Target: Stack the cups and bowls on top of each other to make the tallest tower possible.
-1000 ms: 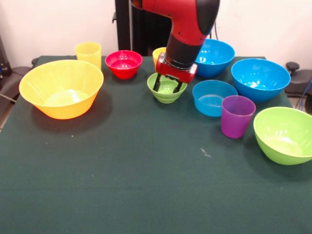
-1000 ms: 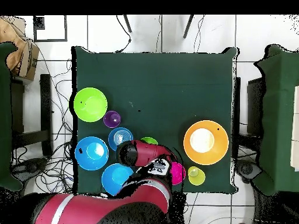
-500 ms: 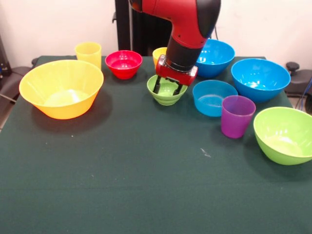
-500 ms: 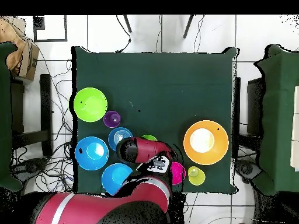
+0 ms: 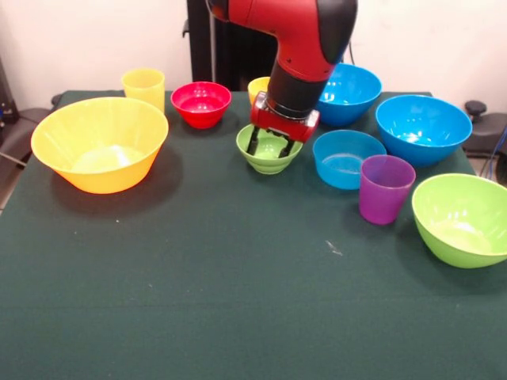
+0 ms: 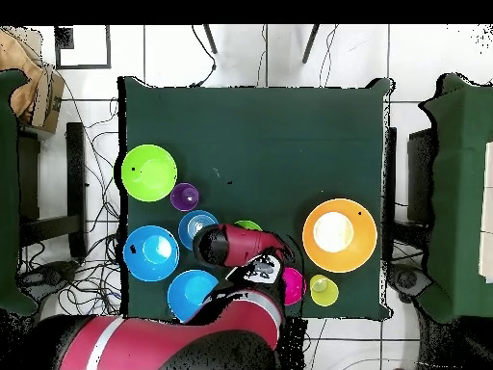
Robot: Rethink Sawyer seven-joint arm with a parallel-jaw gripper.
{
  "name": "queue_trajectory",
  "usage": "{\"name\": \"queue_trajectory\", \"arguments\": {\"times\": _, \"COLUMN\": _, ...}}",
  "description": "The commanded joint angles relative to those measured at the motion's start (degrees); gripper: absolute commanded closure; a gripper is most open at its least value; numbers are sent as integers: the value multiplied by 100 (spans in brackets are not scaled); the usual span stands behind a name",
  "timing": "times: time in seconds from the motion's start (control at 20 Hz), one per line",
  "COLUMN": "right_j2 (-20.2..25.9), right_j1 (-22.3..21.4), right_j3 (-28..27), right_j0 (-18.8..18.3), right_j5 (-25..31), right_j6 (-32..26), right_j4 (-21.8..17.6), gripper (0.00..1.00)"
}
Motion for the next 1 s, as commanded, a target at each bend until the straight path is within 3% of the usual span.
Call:
{"name": "queue_trajectory", "arguments": {"times": 0.05, "right_j2": 475, "right_j1": 964, "right_j3": -1058, "right_j0": -137, "right_j5": -847, "right_j6": 544, "right_j4": -107, "gripper": 0}}
{"name": "queue_trajectory", "arguments": {"times": 0.6, "right_j2": 358, "right_j1": 1295, "right_j3": -1412, "right_j0": -183, "right_j5": -1221, "right_j6": 455, "right_j4": -269, "gripper": 0}}
{"name": "queue_trajectory", "arguments": {"times": 1.0, "right_j2": 309, "right_j1": 1373, "right_j3": -1575, "right_j0": -187, "right_j5": -1197, "right_j6": 430, "right_j4": -402, "gripper": 0}}
